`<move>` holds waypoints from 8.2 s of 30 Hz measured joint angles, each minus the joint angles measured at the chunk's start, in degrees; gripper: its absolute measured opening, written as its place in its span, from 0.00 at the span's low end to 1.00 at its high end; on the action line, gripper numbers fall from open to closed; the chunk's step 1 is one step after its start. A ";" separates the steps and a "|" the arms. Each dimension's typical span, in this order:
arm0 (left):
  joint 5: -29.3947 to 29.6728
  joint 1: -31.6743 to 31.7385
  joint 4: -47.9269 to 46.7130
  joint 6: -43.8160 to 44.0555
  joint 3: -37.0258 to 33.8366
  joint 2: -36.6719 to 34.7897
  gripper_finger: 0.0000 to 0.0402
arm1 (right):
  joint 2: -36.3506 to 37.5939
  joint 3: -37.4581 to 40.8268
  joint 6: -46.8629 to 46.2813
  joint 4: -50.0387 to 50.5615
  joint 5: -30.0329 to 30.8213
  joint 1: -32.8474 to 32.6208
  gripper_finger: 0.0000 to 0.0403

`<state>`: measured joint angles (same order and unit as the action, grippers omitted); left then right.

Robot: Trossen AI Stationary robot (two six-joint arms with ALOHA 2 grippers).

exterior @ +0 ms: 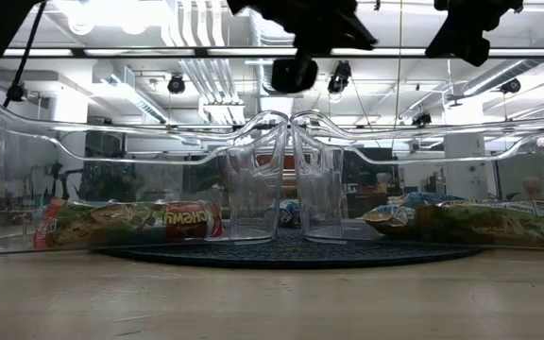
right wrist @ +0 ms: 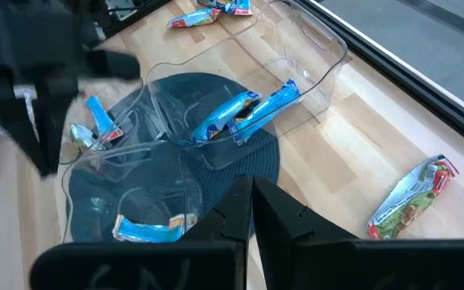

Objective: Pick and place Granola Bars by type
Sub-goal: Put the red granola bar into the left transparent bin

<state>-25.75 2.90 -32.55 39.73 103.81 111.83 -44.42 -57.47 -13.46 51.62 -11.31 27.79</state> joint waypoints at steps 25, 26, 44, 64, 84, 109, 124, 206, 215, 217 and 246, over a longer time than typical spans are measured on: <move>25.79 3.10 25.02 -23.93 -40.69 -38.76 0.00 | -0.70 0.00 -2.69 -0.15 -0.23 -0.02 0.02; 26.08 3.91 25.47 -23.63 -43.23 -40.61 0.00 | -0.78 0.00 -2.59 -0.22 -0.15 -0.02 0.02; 26.89 21.08 24.90 -21.67 -53.30 -54.14 0.00 | -4.75 0.09 -1.13 -1.55 0.98 0.00 0.02; 24.84 23.81 5.51 -25.69 -51.04 -53.38 0.07 | -12.35 0.09 0.60 -3.41 5.51 0.02 0.02; 32.28 24.04 -7.68 -26.16 -45.96 -50.87 0.49 | -12.35 0.09 1.49 -4.42 5.49 -0.02 0.02; 39.27 27.66 -23.82 -21.40 -45.92 -35.19 0.49 | -12.35 0.07 0.60 -4.37 5.31 -0.02 0.02; 32.53 35.79 -23.39 -23.58 -49.93 -30.04 0.49 | -12.35 0.07 0.60 -4.41 5.31 -0.02 0.02; 28.57 39.60 -2.14 -18.00 -63.89 -29.84 0.45 | -12.37 0.07 0.29 -5.14 5.33 -0.01 0.02; 27.82 39.60 -2.69 -17.60 -63.89 -29.84 0.45 | -12.37 0.07 0.23 -5.18 5.33 0.00 0.02; 27.83 39.60 -3.04 -17.06 -63.89 -29.84 0.45 | -12.37 0.07 0.22 -5.18 5.33 0.00 0.02; 27.83 39.60 -4.95 -16.75 -63.89 -29.84 0.45 | -12.37 0.04 0.38 -5.20 5.29 -0.02 0.02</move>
<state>2.08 42.50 -37.50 22.98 39.92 82.00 -56.80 -57.43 -13.08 46.41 -6.02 27.77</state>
